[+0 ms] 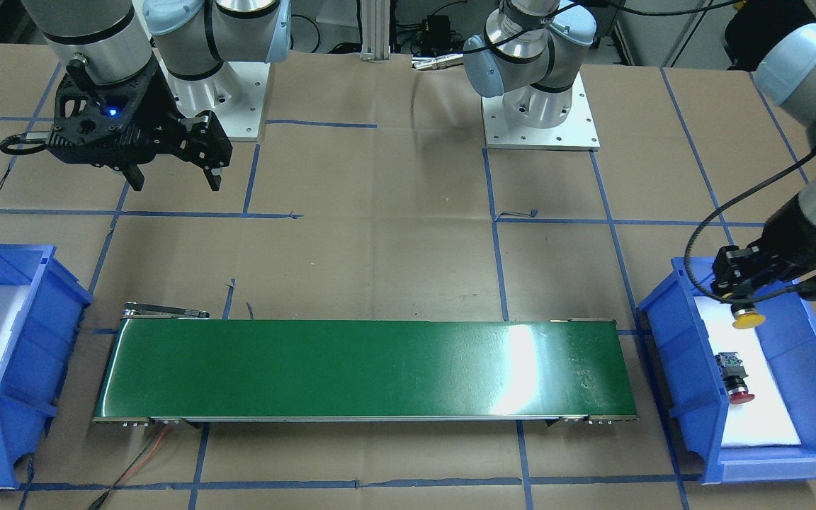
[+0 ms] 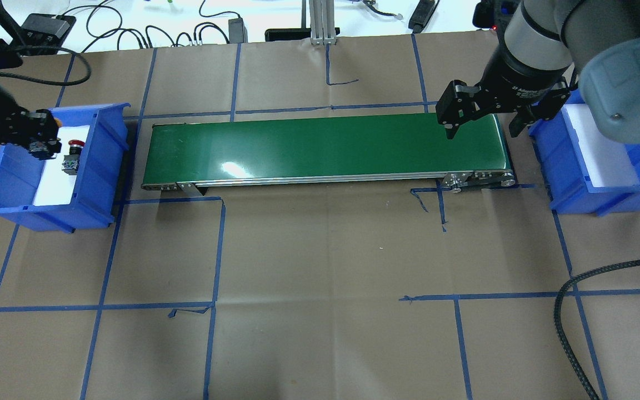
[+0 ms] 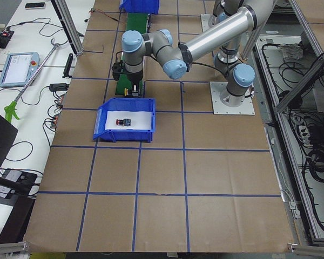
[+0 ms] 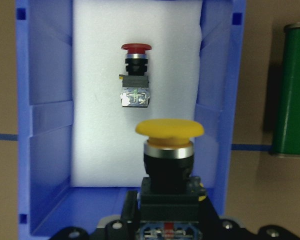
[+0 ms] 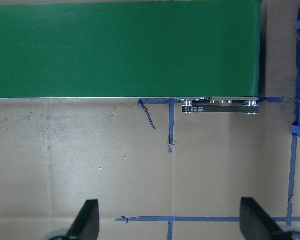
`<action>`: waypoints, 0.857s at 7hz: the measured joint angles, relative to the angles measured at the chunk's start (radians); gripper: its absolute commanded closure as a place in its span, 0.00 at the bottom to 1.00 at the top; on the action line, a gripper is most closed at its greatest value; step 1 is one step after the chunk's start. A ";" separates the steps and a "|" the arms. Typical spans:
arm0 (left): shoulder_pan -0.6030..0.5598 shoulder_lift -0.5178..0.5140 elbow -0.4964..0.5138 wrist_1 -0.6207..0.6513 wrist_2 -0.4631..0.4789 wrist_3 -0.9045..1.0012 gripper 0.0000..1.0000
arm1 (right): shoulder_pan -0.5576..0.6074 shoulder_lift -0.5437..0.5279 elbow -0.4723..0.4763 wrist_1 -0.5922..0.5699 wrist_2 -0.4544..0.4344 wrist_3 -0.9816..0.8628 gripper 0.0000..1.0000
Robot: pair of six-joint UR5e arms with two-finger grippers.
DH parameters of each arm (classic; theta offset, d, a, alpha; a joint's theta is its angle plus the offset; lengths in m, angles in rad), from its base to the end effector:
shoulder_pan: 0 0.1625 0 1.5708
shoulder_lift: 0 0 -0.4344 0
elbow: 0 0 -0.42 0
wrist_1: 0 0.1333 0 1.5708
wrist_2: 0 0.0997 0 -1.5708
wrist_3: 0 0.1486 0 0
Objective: Transport two buttons from left to right
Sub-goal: 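Lift the yellow button and carry it over the green conveyor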
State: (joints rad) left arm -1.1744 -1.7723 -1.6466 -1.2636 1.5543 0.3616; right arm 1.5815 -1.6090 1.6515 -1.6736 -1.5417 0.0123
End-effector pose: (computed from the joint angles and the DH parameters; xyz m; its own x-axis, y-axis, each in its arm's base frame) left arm 0.1045 -0.6013 0.3276 -0.9994 -0.0345 0.0048 -0.0346 0.9988 -0.0338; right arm 0.1431 -0.5100 0.4365 -0.9996 -0.0002 -0.0298 0.0016 0.9982 -0.0599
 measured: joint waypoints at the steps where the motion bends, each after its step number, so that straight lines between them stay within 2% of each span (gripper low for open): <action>1: -0.090 -0.005 -0.002 0.001 0.001 -0.078 0.95 | 0.000 0.000 0.000 0.000 0.000 0.000 0.00; 4: -0.260 -0.057 -0.021 0.023 -0.001 -0.211 0.95 | 0.000 0.001 0.001 0.000 0.000 0.000 0.00; 6: -0.317 -0.159 -0.029 0.152 0.001 -0.226 0.95 | 0.000 0.001 0.002 -0.001 0.000 0.000 0.00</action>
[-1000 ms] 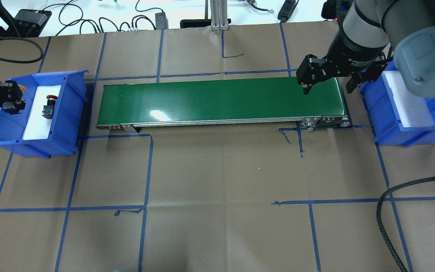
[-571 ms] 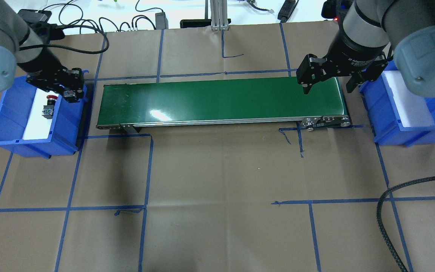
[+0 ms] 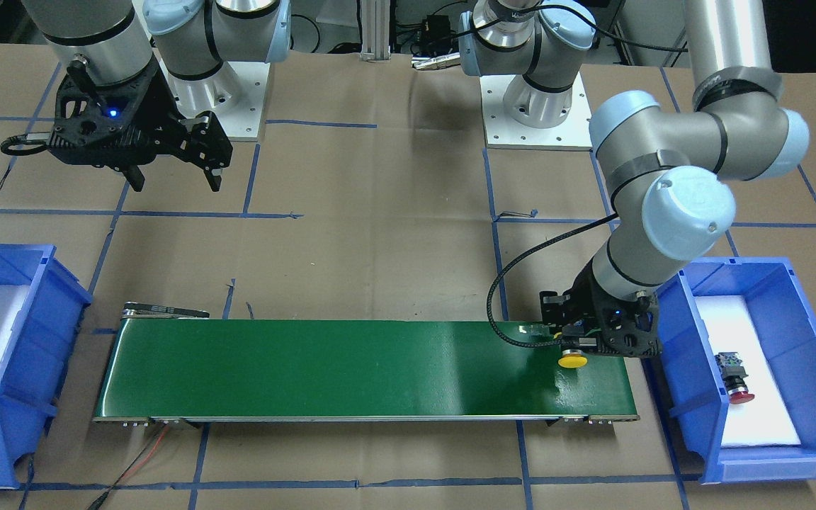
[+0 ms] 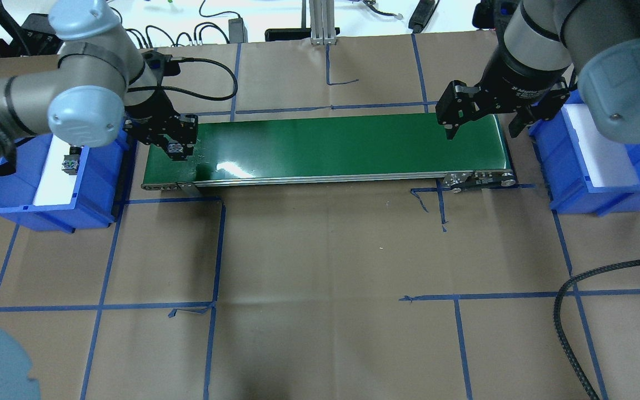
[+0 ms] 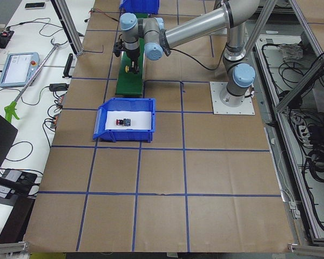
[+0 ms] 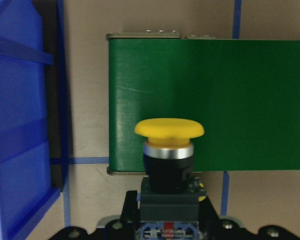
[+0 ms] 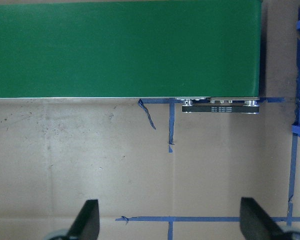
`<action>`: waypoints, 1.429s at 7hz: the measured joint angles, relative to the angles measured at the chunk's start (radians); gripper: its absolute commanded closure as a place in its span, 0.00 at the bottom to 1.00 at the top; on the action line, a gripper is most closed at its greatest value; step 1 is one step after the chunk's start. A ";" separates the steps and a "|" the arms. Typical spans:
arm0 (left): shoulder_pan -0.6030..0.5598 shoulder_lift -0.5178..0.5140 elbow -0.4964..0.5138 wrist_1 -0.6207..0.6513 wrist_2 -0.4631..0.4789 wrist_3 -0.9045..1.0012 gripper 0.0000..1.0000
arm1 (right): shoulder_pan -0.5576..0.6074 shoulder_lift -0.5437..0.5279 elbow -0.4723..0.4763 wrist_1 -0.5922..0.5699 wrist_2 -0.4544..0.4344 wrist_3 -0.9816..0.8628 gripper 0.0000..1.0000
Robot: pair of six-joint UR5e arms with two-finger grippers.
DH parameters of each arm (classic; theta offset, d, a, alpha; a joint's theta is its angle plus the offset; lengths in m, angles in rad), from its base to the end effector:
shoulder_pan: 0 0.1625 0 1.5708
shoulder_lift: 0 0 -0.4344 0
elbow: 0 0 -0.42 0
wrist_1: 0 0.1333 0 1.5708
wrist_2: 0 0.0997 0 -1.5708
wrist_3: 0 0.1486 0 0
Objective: Transport two buttons from left to right
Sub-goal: 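Lift the yellow button and carry it over the green conveyor, then lower the yellow button onto the belt and open the left gripper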
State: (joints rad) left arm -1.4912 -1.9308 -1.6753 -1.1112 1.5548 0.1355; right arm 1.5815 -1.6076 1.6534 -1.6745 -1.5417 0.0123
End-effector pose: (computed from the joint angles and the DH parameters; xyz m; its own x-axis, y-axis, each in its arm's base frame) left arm -0.0854 -0.6363 0.2318 -0.9983 0.0558 0.0165 0.0559 0.9984 0.0027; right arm 0.1431 -0.5102 0.4349 -0.9996 -0.0001 -0.0297 0.0016 0.9983 -0.0575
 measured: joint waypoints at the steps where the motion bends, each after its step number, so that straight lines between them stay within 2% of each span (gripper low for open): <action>1: -0.012 -0.046 -0.002 0.060 0.001 -0.008 0.95 | 0.000 0.000 0.000 0.000 0.000 0.000 0.00; 2: -0.018 -0.060 -0.003 0.083 0.002 -0.023 0.89 | 0.000 0.000 0.000 -0.001 0.000 0.000 0.00; 3: -0.020 -0.056 -0.003 0.087 0.004 -0.033 0.27 | 0.000 0.000 0.000 -0.001 0.000 0.000 0.00; 4: -0.021 -0.053 -0.003 0.086 0.005 -0.038 0.01 | 0.000 0.000 0.000 -0.001 0.000 0.000 0.00; 7: -0.020 -0.046 -0.004 0.076 0.006 -0.052 0.00 | 0.000 0.000 0.000 -0.001 0.001 0.000 0.00; 8: -0.017 -0.024 0.019 0.039 0.006 -0.053 0.00 | 0.000 0.000 0.000 -0.001 0.001 0.000 0.00; 10: -0.007 0.060 0.094 -0.123 0.005 -0.049 0.00 | 0.000 0.000 0.000 -0.001 0.002 0.000 0.00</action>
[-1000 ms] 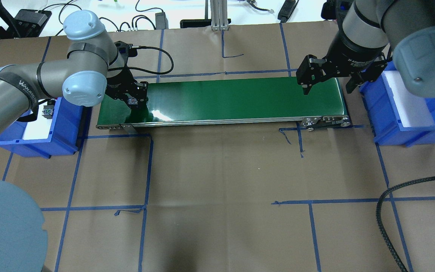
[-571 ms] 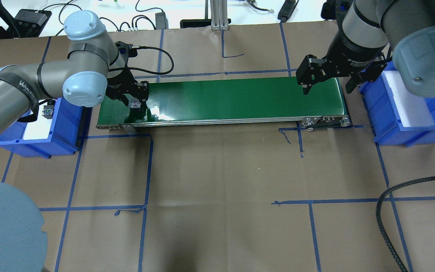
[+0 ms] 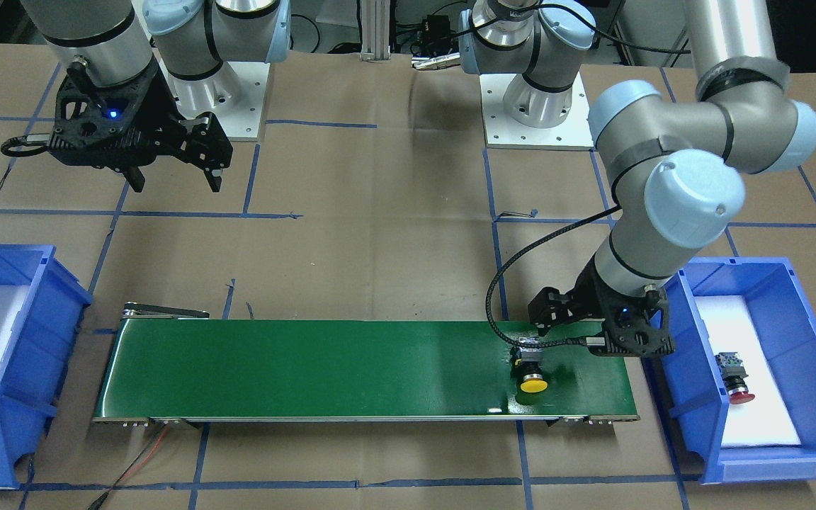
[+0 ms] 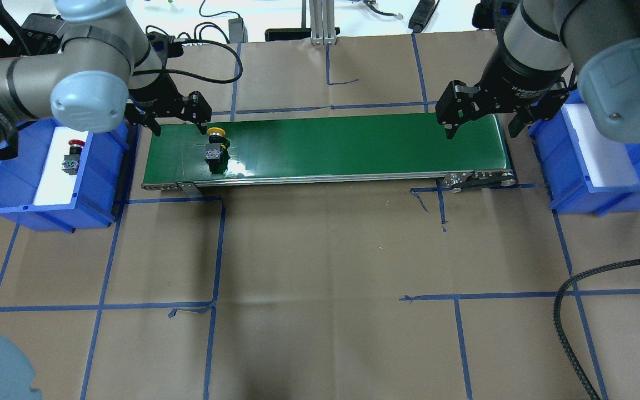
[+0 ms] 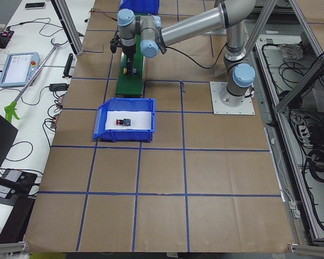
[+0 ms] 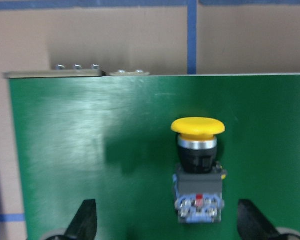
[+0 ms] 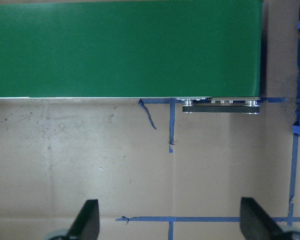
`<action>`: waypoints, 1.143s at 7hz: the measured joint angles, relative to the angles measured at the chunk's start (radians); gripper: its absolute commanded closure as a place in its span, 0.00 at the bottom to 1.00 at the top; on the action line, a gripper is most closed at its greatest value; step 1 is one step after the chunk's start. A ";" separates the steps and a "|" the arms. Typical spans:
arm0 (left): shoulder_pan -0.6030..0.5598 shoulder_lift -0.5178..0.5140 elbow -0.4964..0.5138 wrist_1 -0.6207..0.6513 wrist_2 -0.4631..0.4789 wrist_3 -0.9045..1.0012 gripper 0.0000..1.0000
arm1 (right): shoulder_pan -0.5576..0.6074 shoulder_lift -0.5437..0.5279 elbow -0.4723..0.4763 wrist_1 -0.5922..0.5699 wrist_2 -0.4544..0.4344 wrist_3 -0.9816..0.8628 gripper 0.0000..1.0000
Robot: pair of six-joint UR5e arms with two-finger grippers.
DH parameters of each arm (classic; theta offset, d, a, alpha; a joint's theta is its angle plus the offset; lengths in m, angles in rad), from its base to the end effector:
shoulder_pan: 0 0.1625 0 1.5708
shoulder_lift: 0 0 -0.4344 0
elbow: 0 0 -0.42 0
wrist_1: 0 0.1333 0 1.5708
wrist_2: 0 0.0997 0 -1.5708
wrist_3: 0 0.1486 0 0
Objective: Transport two buttons from left to right
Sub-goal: 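Lower the yellow button onto the belt and open the left gripper, then move the left gripper back into the bin over the red-capped button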
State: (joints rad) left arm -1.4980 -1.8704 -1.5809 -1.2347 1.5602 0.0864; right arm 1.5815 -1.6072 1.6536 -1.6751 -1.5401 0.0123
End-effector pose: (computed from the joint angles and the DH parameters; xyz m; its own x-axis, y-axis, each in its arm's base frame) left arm -0.0886 -0.6399 0.3036 -0.9999 0.0139 0.0083 0.0136 0.9995 -0.0272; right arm 0.1433 -0.5104 0.4346 -0.9995 -0.0002 -0.0313 0.0016 0.9983 -0.0575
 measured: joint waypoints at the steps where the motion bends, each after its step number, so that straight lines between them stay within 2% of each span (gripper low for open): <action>1: 0.004 0.030 0.039 -0.070 -0.001 0.009 0.00 | 0.000 0.000 0.000 0.000 0.000 0.000 0.00; 3: 0.068 0.044 0.072 -0.114 -0.003 0.076 0.00 | 0.000 0.000 0.000 0.000 0.000 0.000 0.00; 8: 0.403 0.008 0.086 -0.095 -0.008 0.365 0.00 | 0.006 -0.003 0.000 0.003 -0.002 0.000 0.00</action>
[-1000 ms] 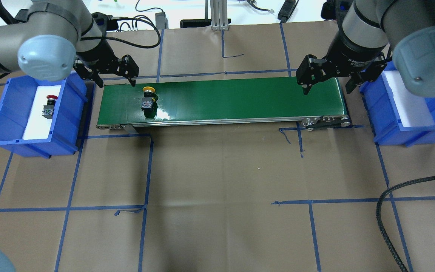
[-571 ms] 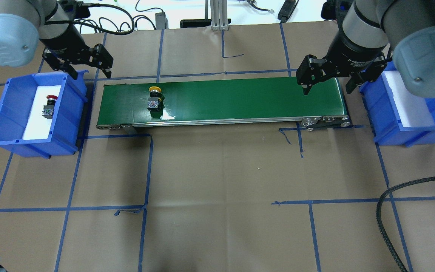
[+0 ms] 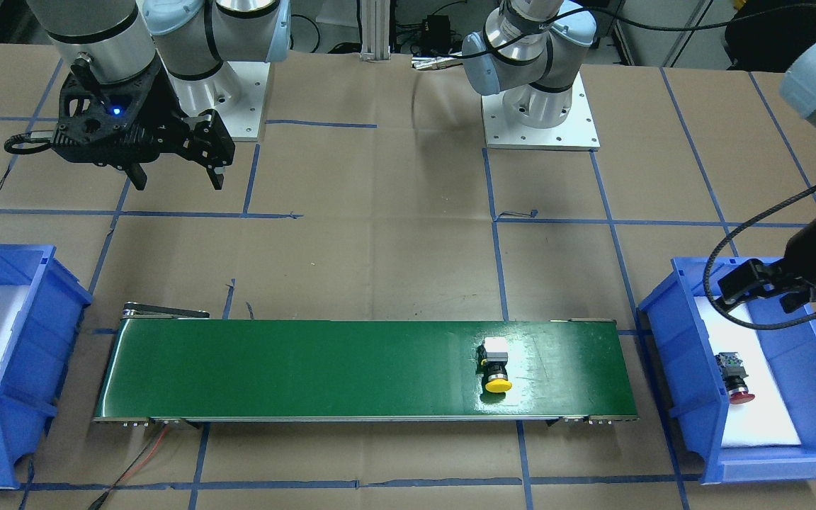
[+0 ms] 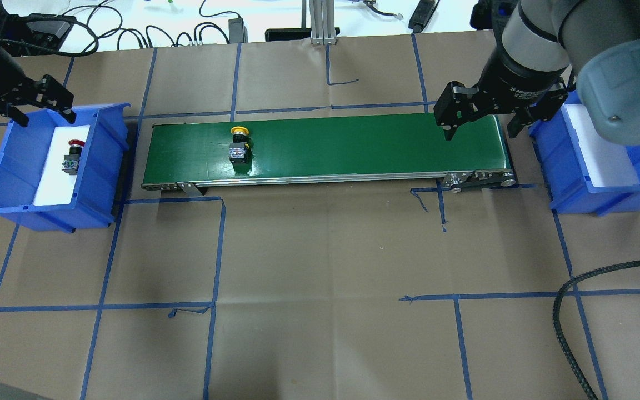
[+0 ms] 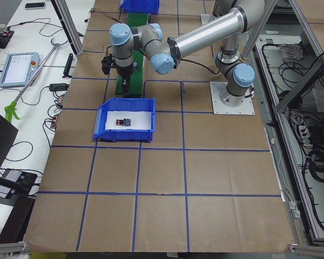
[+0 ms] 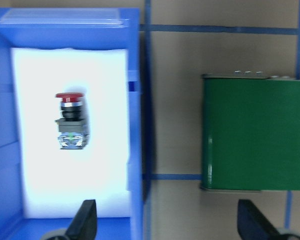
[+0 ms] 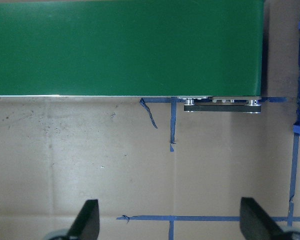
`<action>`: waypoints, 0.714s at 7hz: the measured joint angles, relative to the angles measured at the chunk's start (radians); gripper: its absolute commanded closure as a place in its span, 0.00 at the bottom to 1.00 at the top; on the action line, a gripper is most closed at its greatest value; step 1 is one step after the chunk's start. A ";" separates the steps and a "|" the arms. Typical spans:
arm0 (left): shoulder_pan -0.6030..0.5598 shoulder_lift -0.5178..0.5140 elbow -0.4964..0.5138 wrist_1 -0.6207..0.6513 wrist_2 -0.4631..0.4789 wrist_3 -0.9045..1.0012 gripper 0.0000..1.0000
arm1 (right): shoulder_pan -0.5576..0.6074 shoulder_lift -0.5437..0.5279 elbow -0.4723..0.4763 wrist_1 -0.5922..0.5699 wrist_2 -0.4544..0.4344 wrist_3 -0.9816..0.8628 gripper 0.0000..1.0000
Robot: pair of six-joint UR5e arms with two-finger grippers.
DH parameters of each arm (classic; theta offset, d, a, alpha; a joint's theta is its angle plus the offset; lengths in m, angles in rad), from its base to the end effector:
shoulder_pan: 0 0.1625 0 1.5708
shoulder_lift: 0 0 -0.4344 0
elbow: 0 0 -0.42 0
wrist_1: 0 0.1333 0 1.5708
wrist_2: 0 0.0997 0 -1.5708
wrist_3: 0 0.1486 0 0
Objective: Transport two buttons from left to right
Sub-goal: 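Move the left gripper back into the bin over the red-capped button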
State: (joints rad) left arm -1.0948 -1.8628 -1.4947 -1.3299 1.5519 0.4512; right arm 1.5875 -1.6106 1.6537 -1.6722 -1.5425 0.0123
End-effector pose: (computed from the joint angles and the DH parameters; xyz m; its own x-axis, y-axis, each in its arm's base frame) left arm 0.1717 -0.6301 0.3425 -0.9997 -0.0245 0.0061 -0.0246 0.9992 -0.0307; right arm 0.1460 -0.5081 0.4360 -0.9996 -0.0061 -0.0290 -0.0044 0.9983 -0.0579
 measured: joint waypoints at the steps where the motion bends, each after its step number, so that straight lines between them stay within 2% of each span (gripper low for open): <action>1: 0.045 -0.022 0.002 0.015 0.000 0.036 0.00 | 0.000 0.000 0.000 0.000 0.000 0.000 0.00; 5: 0.064 -0.126 -0.032 0.178 -0.003 0.052 0.00 | 0.001 0.001 0.000 0.000 0.001 0.000 0.00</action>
State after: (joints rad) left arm -1.0310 -1.9890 -1.5266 -1.1516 1.5490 0.5031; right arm 1.5881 -1.6097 1.6536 -1.6720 -1.5417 0.0123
